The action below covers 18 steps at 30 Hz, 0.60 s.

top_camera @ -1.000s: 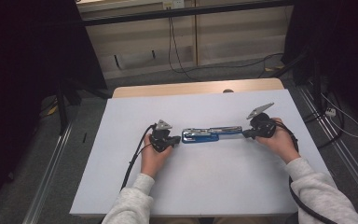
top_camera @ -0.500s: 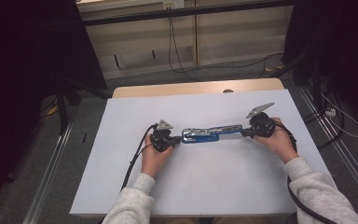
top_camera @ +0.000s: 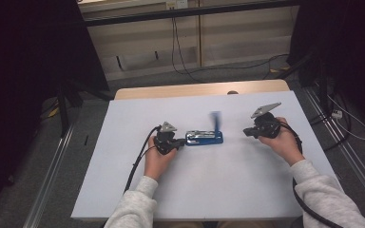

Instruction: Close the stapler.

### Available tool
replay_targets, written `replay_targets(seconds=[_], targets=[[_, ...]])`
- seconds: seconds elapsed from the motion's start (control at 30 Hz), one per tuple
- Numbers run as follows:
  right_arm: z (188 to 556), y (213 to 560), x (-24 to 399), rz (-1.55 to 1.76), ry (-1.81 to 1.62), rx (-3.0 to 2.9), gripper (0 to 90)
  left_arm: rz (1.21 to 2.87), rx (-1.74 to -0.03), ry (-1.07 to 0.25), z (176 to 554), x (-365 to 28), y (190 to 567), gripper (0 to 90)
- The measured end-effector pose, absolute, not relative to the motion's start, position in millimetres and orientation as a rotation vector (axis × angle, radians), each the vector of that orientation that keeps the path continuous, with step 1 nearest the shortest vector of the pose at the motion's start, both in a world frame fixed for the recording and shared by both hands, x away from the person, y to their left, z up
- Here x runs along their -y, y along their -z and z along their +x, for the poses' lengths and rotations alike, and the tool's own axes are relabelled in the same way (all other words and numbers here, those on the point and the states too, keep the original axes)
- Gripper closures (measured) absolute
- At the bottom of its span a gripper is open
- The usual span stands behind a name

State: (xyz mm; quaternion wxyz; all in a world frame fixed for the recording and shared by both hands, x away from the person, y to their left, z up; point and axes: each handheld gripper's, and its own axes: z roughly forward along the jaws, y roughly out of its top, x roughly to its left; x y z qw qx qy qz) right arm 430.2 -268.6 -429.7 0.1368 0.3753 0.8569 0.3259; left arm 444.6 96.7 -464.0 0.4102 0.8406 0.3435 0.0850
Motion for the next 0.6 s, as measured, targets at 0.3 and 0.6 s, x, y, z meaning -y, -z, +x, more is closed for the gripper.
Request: replay_targets(seconds=[0.3,0.6], targets=[[427.8,429.7,266.7,1.086,-0.972,-2.479,85.9,2.108,-0.88,-0.215,444.7,-98.5,462.9,81.0],[424.1,431.3,267.4,1.14,-1.039,-2.468,67.0,2.055,-0.911,-0.198,441.8,-108.4,451.7,57.6]])
